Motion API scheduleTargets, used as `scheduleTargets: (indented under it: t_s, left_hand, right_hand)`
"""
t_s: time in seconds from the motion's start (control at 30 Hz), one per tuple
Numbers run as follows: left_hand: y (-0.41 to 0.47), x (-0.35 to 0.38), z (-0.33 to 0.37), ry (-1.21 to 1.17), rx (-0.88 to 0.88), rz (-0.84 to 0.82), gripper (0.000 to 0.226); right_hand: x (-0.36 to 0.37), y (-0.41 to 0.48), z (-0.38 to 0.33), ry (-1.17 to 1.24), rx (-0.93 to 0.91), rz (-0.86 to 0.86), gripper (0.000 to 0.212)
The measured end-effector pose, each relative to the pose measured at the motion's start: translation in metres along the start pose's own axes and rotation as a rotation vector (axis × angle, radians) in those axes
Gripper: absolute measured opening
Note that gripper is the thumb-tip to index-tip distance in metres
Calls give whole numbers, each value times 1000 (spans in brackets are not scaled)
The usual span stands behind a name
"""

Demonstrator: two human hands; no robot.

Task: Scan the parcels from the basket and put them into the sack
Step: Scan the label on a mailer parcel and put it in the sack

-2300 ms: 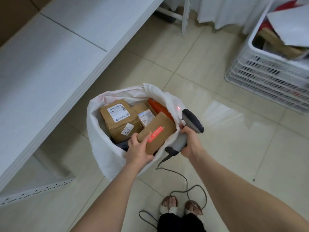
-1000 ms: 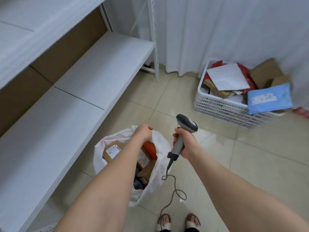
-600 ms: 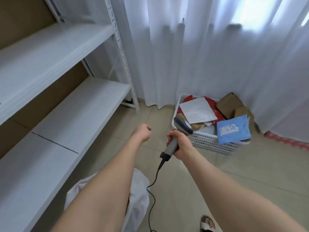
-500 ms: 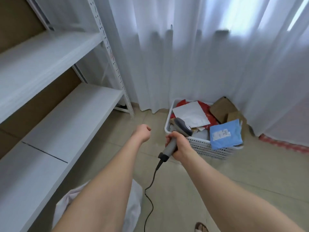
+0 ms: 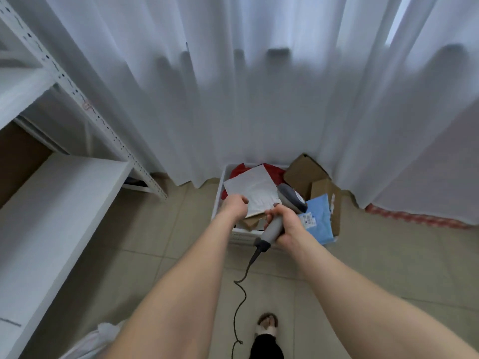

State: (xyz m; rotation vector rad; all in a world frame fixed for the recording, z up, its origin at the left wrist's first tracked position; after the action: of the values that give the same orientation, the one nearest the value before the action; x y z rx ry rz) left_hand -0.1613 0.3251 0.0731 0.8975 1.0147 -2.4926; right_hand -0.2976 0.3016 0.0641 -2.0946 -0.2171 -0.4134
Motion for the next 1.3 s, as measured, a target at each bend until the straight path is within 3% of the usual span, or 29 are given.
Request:
scheduleTargets:
  t_s: [0.17,0.33,0.4,0.5,0.8,0.97,1.07,1.17,1.3]
  left_hand:
    - [76,46,54,32,71,-130,45]
    - [131,122,84,148,136,-294,42]
    - [150,150,89,181,135,-337,44]
    - [176,186,89,194,133,-375,46]
    - [260,258,50,244,53,-362,46]
    - [265,243,53,220,-19,-281,42]
    - [250,203,73,111,-116,-141,53]
    - [235,140,105,55,-138,-24,81]
    - [207,42,149,5,-94,-23,125]
  right_hand:
    - [-42,62,-55,27,-56,155,20]
    - [-109,122,-79,-14,-17,416,12]
    - [-136,144,-84,-46,-3,470,21]
    - [-165,182,-87,-84,29,466,28]
    - [-207,297,-64,-213,130,420,18]
    - [-198,290,-77,-238,102,386,9]
    - [-171,265,-116,-273,49,310,19]
    - [-133,229,-164,-338,-38,248,12]
    - [-74,172,-218,-423,-153,151,11]
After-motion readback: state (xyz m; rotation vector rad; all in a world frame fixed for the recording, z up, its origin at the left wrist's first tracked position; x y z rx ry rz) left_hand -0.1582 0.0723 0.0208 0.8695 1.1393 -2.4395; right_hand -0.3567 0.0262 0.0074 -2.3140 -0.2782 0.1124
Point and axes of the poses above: each hand's wrist, its own y-axis towards the middle knuckle, its own x-axis out of the palm, z = x × y, the point moved 1 cm from there along y, towards the middle knuckle, and after that the axes turned 6 degrees about -y, right-handed, at the moved point
